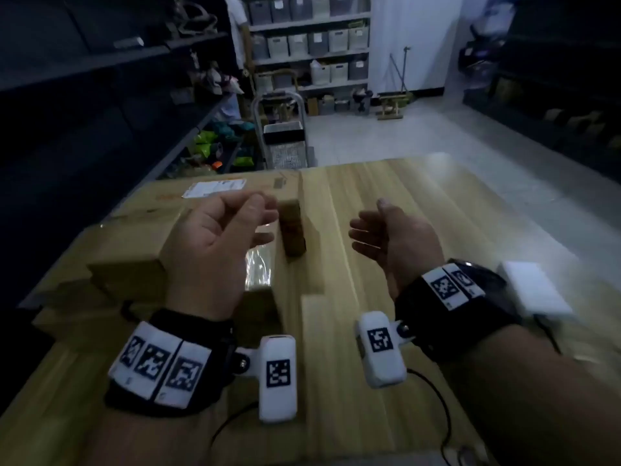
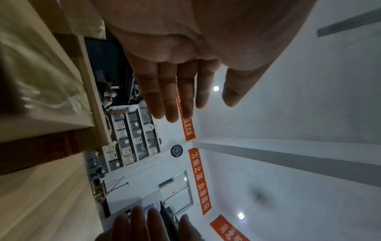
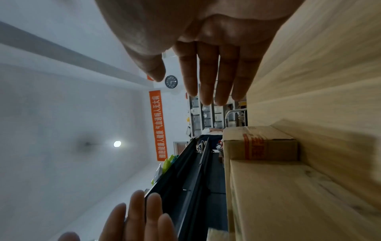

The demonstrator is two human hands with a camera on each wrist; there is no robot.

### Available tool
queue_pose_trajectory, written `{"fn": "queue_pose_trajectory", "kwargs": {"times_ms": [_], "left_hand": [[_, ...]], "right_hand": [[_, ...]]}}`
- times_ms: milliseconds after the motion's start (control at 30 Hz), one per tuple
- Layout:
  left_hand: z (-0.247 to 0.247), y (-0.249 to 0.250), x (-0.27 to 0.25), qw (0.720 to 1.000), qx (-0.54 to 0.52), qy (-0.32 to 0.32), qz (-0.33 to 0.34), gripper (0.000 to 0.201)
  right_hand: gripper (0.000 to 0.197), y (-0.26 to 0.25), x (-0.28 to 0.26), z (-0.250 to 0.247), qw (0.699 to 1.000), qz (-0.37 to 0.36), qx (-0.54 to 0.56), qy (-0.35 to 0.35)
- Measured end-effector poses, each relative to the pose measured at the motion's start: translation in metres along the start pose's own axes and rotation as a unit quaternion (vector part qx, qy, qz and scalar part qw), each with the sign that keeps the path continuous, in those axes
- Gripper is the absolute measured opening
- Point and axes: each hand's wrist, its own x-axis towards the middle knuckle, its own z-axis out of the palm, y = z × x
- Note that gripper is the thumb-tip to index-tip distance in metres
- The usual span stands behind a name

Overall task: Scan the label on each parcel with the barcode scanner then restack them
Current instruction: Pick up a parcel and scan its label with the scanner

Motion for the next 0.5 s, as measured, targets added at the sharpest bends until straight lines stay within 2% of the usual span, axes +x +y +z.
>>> {"fn": "queue_pose_trajectory", "kwargs": {"times_ms": [100,233,433,500], "left_hand": [[-0.016,-0.006,-0.036,0.999,-0.038,0.011,-0.014,0.017],[-0.036,-0.021,-0.084,0.989,-0.118,0.042,-0.079,0.018],[-0.044,-0.090,-0.107,0.973,-0.134,0.082,-0.170,0.016],[-0.042,-0.110,-0.112,0.964,-0.142,0.090,-0.204,0.015]], "right_hand": [[0.043,0.010,-0.031,-0.008,1.000,-0.016,0.008,-0.017],[0.044,0.036,-0.072,-0.018,0.999,0.019,0.026,-0.009],[0.041,0.086,-0.098,-0.025,0.995,0.100,-0.003,0.020],[0.041,0.098,-0.102,-0.031,0.995,0.092,-0.025,0.026]]}}
